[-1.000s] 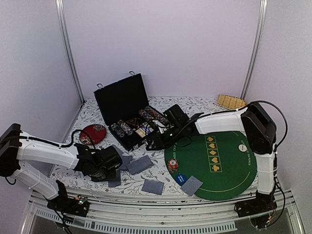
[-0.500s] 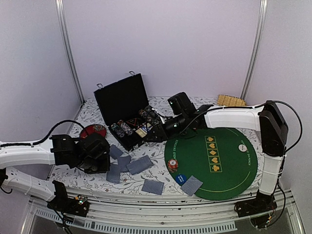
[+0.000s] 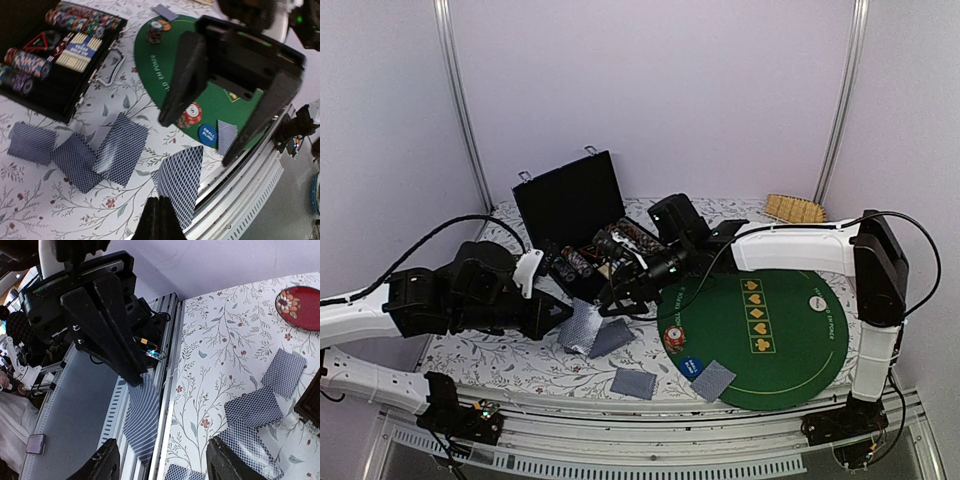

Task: Distribute texas hold em gaming equipment
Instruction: Pass from the left arm to the right

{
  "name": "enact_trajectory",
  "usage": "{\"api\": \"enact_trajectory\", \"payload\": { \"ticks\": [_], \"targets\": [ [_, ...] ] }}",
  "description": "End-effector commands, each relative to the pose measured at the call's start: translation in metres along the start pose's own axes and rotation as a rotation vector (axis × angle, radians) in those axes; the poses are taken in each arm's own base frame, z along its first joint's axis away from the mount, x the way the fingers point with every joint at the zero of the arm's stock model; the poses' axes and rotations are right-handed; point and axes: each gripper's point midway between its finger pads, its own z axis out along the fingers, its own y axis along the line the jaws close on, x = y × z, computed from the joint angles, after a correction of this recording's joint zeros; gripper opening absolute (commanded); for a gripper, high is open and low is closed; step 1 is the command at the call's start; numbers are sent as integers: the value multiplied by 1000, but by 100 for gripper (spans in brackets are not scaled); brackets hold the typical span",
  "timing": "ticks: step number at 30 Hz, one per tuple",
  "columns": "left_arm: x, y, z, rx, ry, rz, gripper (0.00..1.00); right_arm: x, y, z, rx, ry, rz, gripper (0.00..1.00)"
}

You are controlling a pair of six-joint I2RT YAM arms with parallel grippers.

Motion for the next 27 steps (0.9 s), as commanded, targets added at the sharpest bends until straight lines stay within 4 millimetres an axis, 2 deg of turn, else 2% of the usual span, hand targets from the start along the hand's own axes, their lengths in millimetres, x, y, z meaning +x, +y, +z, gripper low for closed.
{"api": "enact_trajectory", "payload": {
  "ticks": [1,4,5,11,14,16,18,19,20,21,22,24,27],
  "targets": [
    [-24,-39,-14,140,-93,176,0,-25,18,1,-62,-39,-104,63],
    [-24,-41,-12,138,-92,204,0,-26,23,2,-88,-46,-112,65],
    [-23,-42,-12,140,-90,212,0,-26,25,3,-98,-47,-112,62],
    [-30,-42,-12,118,-112,240,0,-14,24,12,-118,1,-61,29],
    [-29,-42,-10,118,-116,244,0,-13,27,11,-135,8,-46,4],
    [-28,-38,-8,96,-114,236,0,-13,23,10,-106,9,-28,2],
    [-30,-20,-4,1,-123,187,0,-13,8,7,-33,-4,16,2],
    [-30,-6,-3,-72,-126,150,15,-12,-6,4,14,-23,58,2],
    [-28,10,-1,-145,-122,102,38,-11,-22,-1,60,-51,135,2],
    [-25,26,0,-211,-113,56,56,-4,-39,-5,100,-78,263,2],
    [-21,40,4,-254,-94,13,65,8,-57,-7,149,-94,354,2],
    [-14,67,12,-308,-58,-97,76,24,-82,-5,216,-119,516,2],
    [3,98,25,-347,-14,-244,79,31,-95,9,225,-156,612,2]
  ]
}}
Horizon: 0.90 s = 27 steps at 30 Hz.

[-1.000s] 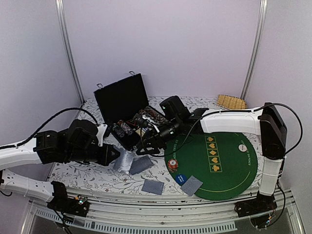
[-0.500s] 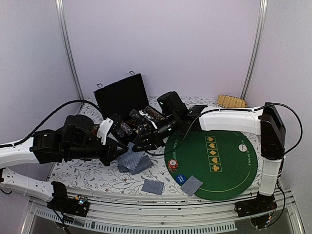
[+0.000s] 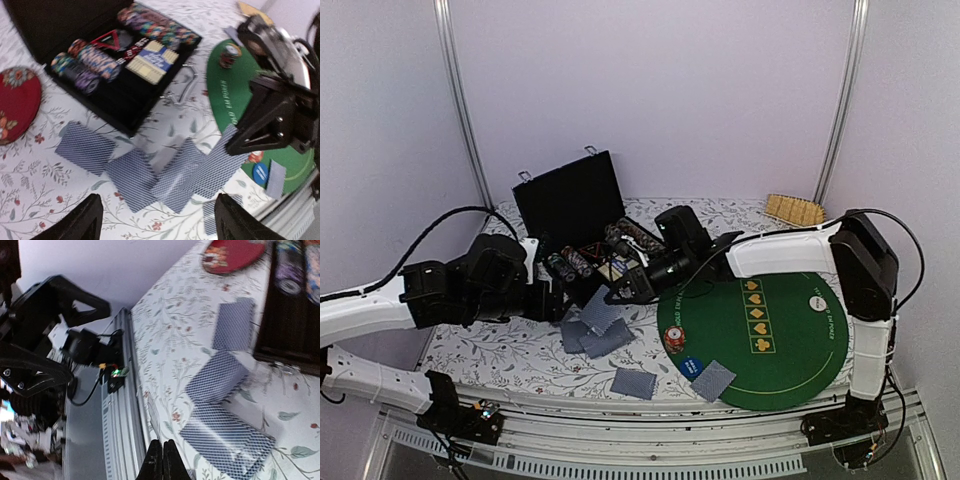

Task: Distribute texas hold em gaming equipment
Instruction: Pass from the left arm to the right, then place the poker card in the face-down deck piles.

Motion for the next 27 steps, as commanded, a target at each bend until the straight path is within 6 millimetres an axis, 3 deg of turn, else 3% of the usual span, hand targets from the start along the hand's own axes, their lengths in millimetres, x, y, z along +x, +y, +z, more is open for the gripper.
{"api": "enact_trajectory", "payload": {
  "ticks": [1,5,10,14,20,27],
  "targets": [
    [32,56,25,-156,94,-231,80,-2,-44,18,98,-103,274,2],
    [59,76,42,-166,120,-365,77,2,-55,21,139,-149,333,2],
    [91,79,59,-98,148,-495,70,16,-61,22,137,-200,429,2],
    [100,76,68,-68,150,-574,70,35,-64,38,122,-171,494,2],
    [111,83,78,-88,147,-646,69,28,-70,35,145,-229,525,3],
    [119,86,87,-119,161,-673,64,53,-79,38,158,-180,571,7]
  ]
}}
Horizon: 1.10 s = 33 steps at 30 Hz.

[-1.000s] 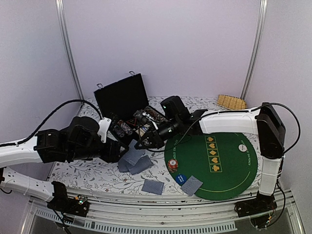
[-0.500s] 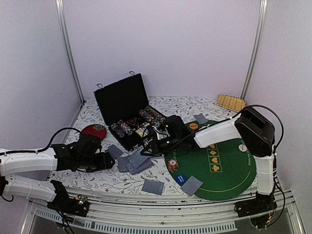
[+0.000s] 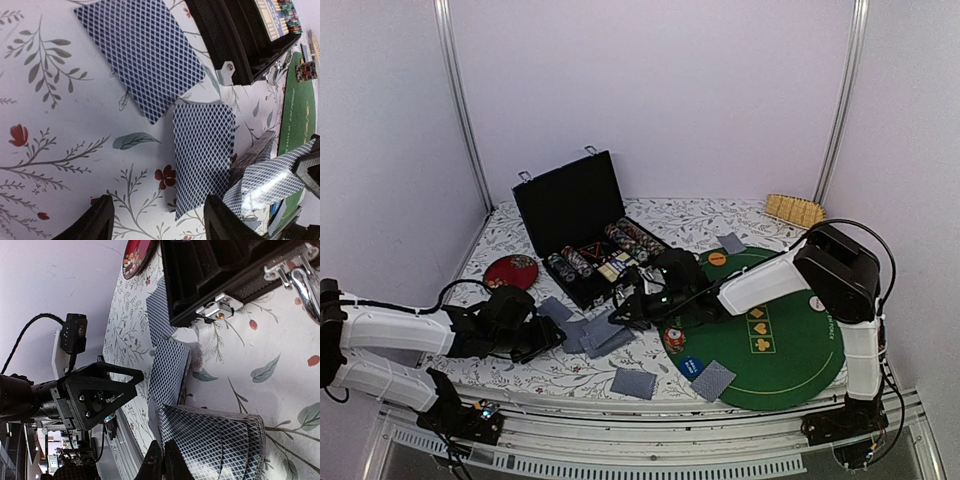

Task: Distribute texas hold em gaming equipment
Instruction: Place the poker card in the face-down deck piles, then pick up the poker card from the center of the board.

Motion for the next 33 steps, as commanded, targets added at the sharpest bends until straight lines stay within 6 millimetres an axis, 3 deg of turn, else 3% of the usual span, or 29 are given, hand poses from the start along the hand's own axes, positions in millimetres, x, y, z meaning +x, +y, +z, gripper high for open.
{"api": "enact_trajectory", "payload": {
  "ticks": [1,7,13,21,25,30,33],
  "targets": [
    [-5,-3,6,19,-19,-55,62,10,-16,7,12,19,36,7],
    [-3,1,12,3,-11,-70,59,11,-16,6,15,24,41,17],
    [0,7,19,-12,3,-87,57,2,-10,-5,62,-21,-3,35],
    [4,6,30,-1,38,-85,49,0,-10,-14,97,-44,-41,43],
    [6,0,34,17,61,-64,34,2,-13,-11,95,-29,-36,44],
    [4,-1,32,20,64,-39,1,0,-10,-10,88,-28,-38,46],
    [-2,9,26,-19,35,-40,0,-4,-8,-10,95,-36,-52,46]
  ]
}}
